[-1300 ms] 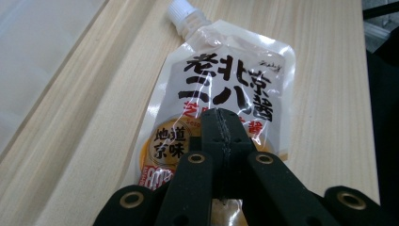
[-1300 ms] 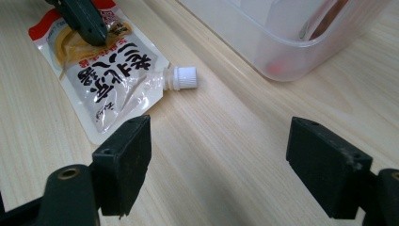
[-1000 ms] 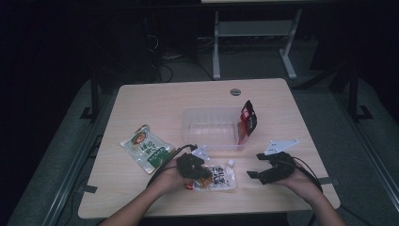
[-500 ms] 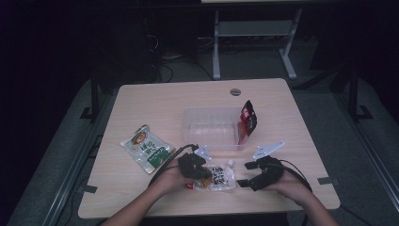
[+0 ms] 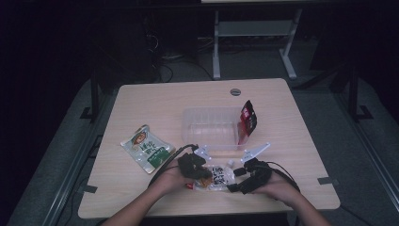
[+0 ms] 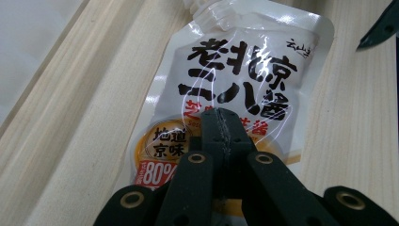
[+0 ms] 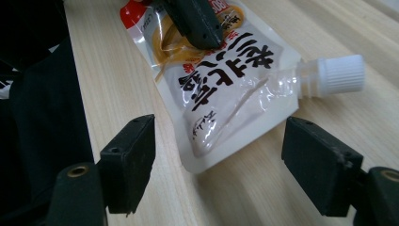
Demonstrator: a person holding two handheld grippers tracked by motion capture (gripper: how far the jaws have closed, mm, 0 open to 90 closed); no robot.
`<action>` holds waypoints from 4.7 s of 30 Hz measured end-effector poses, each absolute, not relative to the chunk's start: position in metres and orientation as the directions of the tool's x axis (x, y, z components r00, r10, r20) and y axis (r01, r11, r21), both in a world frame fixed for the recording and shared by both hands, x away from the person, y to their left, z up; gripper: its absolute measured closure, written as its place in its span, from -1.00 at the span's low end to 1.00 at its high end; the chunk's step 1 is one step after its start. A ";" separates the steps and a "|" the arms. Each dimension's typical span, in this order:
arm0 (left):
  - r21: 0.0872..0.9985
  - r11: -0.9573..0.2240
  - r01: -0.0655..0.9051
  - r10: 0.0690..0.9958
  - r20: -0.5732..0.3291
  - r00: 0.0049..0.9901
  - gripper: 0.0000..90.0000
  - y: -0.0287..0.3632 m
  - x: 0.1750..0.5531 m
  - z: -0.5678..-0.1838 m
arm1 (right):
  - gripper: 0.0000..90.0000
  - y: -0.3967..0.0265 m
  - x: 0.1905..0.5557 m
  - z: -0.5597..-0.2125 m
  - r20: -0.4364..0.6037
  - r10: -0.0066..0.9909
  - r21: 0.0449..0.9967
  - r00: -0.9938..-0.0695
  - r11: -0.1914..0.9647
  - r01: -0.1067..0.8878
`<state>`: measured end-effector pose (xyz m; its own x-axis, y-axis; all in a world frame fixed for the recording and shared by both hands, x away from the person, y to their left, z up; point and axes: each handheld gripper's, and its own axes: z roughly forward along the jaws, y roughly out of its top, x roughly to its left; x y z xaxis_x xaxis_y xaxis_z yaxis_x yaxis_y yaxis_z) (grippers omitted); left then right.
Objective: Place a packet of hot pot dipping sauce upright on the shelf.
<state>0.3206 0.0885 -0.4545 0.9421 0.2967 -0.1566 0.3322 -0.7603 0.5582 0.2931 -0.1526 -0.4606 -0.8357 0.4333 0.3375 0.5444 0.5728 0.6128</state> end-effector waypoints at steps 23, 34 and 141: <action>0.560 -0.755 0.342 0.302 -0.167 0.939 1.00 0.089 0.321 -0.455 | 0.42 -0.134 0.303 -0.468 0.396 0.448 0.605 -0.801 0.529 0.595; 0.565 -0.750 0.344 0.299 -0.176 0.938 1.00 0.091 0.320 -0.455 | 0.78 -0.136 0.303 -0.466 0.395 0.419 0.632 -0.818 0.523 0.573; 0.670 -0.619 0.410 0.395 -0.186 0.900 -0.64 0.193 0.275 -0.431 | 1.00 -0.139 0.348 -0.327 0.192 0.251 0.911 -0.949 0.313 0.268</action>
